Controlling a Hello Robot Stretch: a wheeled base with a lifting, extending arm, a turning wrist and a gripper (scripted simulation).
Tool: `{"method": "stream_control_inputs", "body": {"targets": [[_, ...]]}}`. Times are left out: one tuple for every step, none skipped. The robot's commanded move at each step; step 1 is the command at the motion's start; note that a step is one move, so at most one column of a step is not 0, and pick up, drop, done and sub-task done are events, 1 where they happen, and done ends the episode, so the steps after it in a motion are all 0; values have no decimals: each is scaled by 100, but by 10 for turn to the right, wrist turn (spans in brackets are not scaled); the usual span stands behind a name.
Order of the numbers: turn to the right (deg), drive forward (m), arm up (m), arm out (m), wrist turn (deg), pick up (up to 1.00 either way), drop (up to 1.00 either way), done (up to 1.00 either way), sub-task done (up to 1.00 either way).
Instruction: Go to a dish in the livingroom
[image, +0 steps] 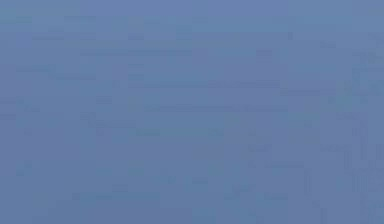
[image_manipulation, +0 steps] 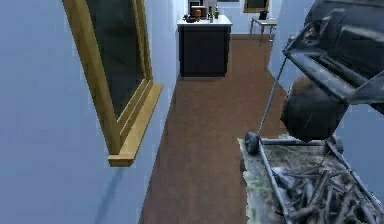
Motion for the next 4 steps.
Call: {"method": "stream_control_inputs", "body": {"targets": [[450, 0, 0, 0, 0, 0, 0, 0, 0], [450, 0, 0, 0, 0, 0, 0, 0, 0], [60, 0, 0, 0, 0, 0, 0, 0, 0], [0, 100, 0, 0, 0, 0, 0, 0, 0]]}}
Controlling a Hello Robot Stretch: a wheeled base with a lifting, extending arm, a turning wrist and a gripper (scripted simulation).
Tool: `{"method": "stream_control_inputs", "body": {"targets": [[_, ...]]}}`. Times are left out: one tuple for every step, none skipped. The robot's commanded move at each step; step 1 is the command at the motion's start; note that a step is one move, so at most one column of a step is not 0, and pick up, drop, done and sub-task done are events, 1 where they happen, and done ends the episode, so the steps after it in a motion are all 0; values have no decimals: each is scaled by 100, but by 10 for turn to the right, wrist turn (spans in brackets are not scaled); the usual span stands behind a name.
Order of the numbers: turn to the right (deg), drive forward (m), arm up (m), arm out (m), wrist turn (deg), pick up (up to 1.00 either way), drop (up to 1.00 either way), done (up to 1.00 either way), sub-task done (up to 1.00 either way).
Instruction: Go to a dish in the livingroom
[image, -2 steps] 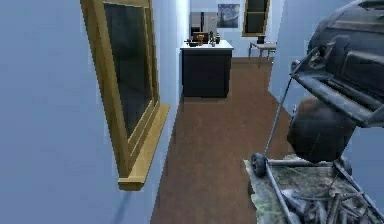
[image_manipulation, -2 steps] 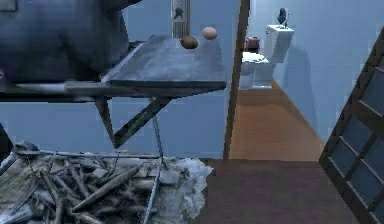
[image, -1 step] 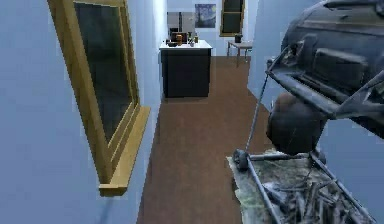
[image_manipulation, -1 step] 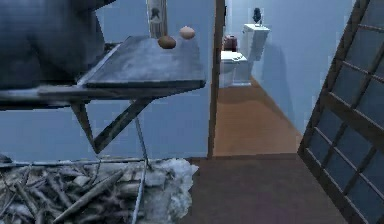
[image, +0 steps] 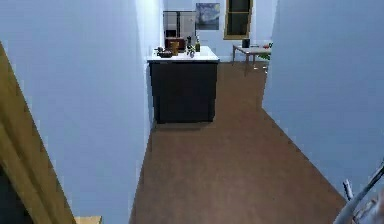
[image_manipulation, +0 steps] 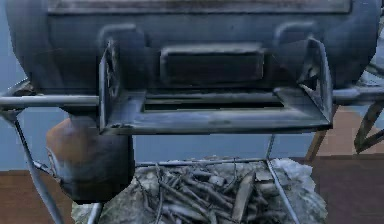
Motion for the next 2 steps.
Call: {"method": "stream_control_inputs", "body": {"targets": [[60, 0, 0, 0, 0, 0, 0, 0, 0], [0, 70, 0, 0, 0, 0, 0, 0, 0]]}}
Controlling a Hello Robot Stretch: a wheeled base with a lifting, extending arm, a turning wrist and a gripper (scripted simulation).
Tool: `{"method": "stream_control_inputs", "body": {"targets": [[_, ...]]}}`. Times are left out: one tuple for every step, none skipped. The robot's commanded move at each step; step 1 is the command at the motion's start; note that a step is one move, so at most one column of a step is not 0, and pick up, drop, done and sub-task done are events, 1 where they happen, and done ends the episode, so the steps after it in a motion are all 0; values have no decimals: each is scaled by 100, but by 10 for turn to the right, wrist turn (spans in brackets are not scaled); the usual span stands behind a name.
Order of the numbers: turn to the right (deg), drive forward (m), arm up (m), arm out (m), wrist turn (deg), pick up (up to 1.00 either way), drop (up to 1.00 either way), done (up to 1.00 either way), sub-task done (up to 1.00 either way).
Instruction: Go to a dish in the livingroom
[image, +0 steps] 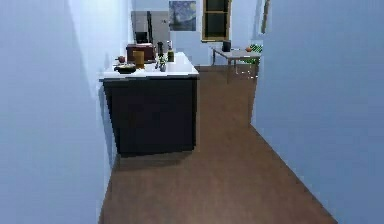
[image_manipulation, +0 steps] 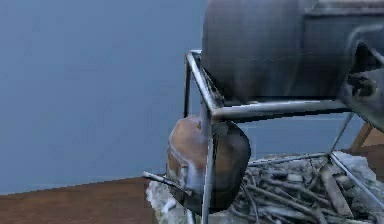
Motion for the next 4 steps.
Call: {"method": "stream_control_inputs", "body": {"targets": [[120, 0, 0, 0, 0, 0, 0, 0, 0], [0, 100, 0, 0, 0, 0, 0, 0, 0], [30, 0, 0, 0, 0, 0, 0, 0, 0], [0, 75, 0, 0, 0, 0, 0, 0, 0]]}}
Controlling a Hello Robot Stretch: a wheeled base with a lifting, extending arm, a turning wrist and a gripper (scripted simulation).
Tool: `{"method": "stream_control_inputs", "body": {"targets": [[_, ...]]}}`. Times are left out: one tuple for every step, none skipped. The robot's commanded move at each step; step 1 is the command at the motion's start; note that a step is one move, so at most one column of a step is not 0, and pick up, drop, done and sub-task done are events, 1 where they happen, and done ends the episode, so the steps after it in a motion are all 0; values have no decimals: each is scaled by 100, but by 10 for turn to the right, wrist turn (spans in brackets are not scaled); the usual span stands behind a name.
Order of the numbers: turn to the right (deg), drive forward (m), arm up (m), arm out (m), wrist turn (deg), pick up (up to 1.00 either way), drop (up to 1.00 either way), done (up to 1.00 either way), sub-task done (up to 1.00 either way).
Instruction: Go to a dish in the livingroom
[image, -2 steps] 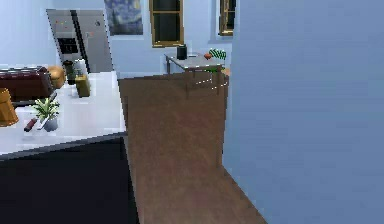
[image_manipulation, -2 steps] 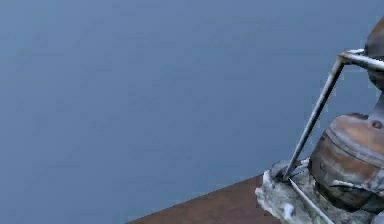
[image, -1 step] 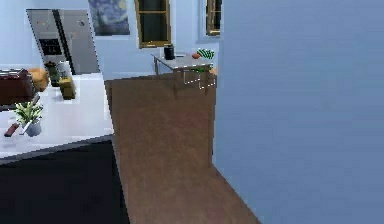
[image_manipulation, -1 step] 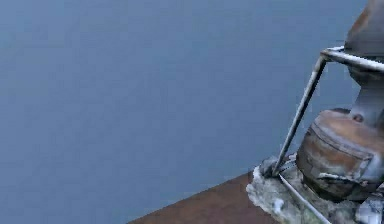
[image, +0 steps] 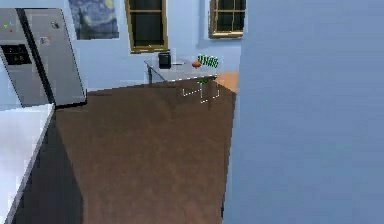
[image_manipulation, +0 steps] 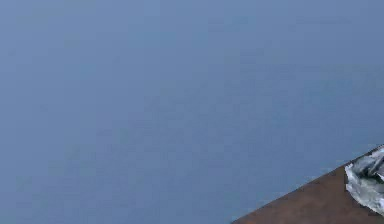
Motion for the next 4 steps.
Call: {"method": "stream_control_inputs", "body": {"targets": [[-210, 0, 0, 0, 0, 0, 0, 0, 0], [0, 100, 0, 0, 0, 0, 0, 0, 0], [-330, 0, 0, 0, 0, 0, 0, 0, 0], [0, 5, 0, 0, 0, 0, 0, 0, 0]]}}
